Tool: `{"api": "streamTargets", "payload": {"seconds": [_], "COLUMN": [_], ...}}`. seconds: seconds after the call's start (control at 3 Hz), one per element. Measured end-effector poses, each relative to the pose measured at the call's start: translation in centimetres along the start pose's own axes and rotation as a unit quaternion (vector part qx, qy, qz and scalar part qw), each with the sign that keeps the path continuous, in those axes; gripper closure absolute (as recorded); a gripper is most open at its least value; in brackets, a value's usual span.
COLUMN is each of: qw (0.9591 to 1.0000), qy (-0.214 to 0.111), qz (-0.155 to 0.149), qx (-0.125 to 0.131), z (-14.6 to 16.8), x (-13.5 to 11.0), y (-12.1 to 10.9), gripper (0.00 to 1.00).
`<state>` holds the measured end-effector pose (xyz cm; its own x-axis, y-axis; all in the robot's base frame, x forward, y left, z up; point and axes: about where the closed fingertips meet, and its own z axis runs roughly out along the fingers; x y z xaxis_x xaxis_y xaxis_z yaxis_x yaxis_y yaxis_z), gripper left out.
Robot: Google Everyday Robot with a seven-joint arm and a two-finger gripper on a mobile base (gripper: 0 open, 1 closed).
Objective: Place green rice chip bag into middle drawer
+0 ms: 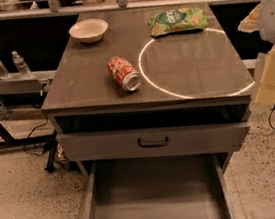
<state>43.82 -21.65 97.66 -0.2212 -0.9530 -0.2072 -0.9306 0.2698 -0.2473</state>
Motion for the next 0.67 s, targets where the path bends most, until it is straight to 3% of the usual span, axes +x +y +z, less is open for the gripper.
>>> {"api": "streamTargets", "payload": {"seconds": [0.33,0.67], "qw": [1.0000,0.9986], "qy": [-0.004,-0.048], "qz": [0.001,0.014], "qx": [0.002,0.018], "z": [0.1,1.7], "x": [-0.1,-1.8], "y": [-0.4,-4.8], "gripper": [0.00,0.00]}}
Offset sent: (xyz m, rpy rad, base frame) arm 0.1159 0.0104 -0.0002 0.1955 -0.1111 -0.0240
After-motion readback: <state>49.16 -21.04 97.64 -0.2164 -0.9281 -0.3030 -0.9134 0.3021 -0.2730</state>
